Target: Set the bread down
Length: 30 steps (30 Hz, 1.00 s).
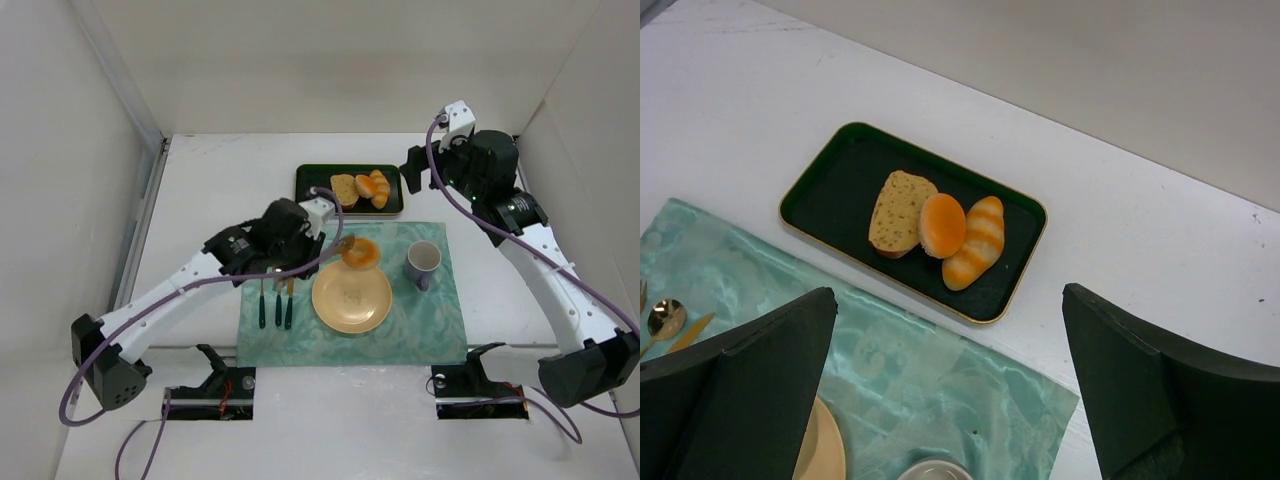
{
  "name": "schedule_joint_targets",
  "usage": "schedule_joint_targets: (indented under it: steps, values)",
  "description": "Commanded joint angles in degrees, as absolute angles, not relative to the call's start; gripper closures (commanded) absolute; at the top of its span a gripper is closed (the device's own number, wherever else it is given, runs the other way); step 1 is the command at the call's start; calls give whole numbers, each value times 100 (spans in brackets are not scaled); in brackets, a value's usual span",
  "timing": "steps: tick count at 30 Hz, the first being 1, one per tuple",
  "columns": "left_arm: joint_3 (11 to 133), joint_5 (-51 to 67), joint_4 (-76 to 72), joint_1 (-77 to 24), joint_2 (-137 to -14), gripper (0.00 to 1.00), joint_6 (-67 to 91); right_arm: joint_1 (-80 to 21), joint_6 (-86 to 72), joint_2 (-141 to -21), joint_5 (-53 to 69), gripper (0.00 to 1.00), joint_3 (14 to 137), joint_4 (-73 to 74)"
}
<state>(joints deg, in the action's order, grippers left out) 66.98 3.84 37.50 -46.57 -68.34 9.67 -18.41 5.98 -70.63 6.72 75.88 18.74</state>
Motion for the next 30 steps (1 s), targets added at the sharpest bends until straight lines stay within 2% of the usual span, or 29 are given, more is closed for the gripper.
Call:
schedule_joint_targets:
  steps: [1, 8, 23, 25, 29, 30]
  values:
    - [6373, -26, 3437, -5148, -6759, 100, 1493, -1819, 536, -6855, 483, 0, 7532, 1503]
    - [6152, -193, 3252, -5694, -6943, 100, 1775, -1819, 536, -6803, 431, 0, 7479, 1450]
    - [6205, -650, 3603, -6021, -7462, 100, 1881, -1819, 536, -6803, 378, 0, 7479, 1450]
    - [6205, -703, 3604, -6021, -7462, 94, 1881, -1819, 536, -6803, 378, 0, 7479, 1450]
    - [6152, -756, 3604, -6021, -7401, 72, 1934, -1819, 536, -6803, 378, 0, 7479, 1450]
    - [6152, -817, 3604, -6021, -7400, 70, 1986, -1819, 536, -6803, 378, 0, 7479, 1450]
